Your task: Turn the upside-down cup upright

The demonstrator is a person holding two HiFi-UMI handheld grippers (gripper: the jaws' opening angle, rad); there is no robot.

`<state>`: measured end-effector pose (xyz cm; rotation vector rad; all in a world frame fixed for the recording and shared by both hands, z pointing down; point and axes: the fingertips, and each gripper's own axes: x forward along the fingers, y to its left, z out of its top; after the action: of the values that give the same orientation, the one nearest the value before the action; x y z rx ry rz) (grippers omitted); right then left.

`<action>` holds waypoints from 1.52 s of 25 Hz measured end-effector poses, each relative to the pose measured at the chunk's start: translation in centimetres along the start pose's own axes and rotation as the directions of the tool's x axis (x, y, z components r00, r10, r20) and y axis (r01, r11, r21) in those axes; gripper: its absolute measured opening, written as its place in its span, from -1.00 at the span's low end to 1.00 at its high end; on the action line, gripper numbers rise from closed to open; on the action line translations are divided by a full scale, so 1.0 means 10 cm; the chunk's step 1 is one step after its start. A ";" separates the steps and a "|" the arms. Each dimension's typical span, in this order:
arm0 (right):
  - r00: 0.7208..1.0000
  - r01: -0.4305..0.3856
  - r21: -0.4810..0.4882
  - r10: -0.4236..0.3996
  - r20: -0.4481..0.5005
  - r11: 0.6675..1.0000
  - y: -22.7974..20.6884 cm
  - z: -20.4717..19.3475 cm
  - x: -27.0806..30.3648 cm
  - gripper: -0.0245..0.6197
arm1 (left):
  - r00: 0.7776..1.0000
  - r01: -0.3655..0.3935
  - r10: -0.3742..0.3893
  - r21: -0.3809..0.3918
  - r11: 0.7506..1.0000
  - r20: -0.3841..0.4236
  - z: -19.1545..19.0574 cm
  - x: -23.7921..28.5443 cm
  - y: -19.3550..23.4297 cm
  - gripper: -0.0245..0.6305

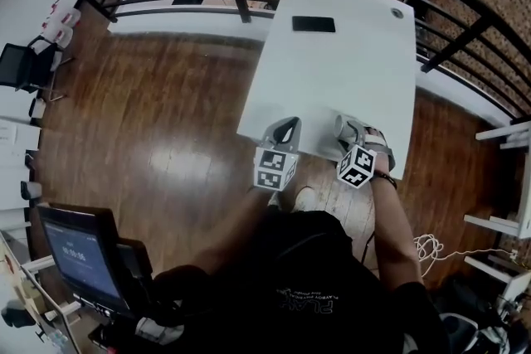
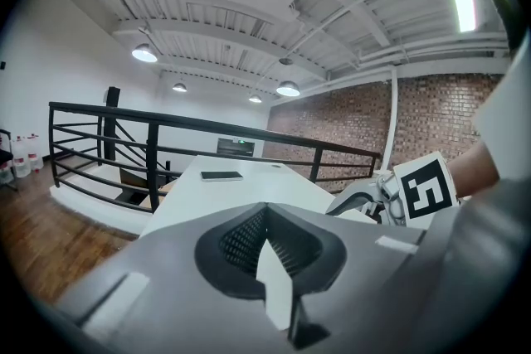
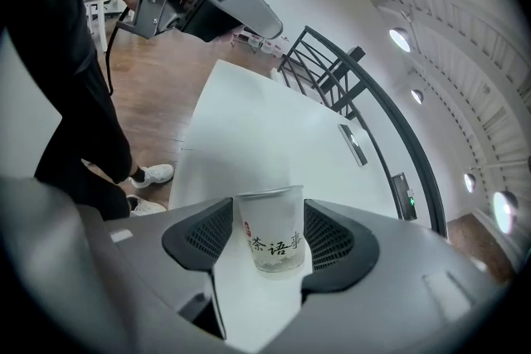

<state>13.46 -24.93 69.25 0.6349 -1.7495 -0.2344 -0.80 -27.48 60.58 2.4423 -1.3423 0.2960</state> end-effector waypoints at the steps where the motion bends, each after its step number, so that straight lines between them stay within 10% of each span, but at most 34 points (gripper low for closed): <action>1: 1.000 -0.006 -0.003 0.006 -0.007 1.000 0.00 0.00 0.00 -0.04 | 1.000 0.000 0.000 -0.006 1.000 0.001 0.00 -0.01 0.01 -0.93; 20: 0.995 -0.076 -0.117 0.068 -0.076 0.990 0.00 -0.11 0.17 -0.06 | 1.000 -0.017 0.016 -0.049 0.999 -0.015 -0.11 0.00 0.20 -0.93; 29: 0.998 0.024 0.126 -0.031 0.054 0.992 -0.35 0.06 -0.09 -0.05 | 1.000 -0.002 0.002 -0.037 0.999 -0.025 -0.09 0.04 0.19 -0.93; 38: 0.914 0.017 0.646 -0.274 0.299 0.763 -0.82 0.11 -0.31 -0.05 | 0.999 0.028 -0.028 -0.013 1.000 -0.041 -0.10 0.12 0.04 -0.93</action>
<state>15.29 -30.25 62.47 1.2986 -2.1674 0.1597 -0.46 -28.22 61.99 2.4291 -1.2881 0.3282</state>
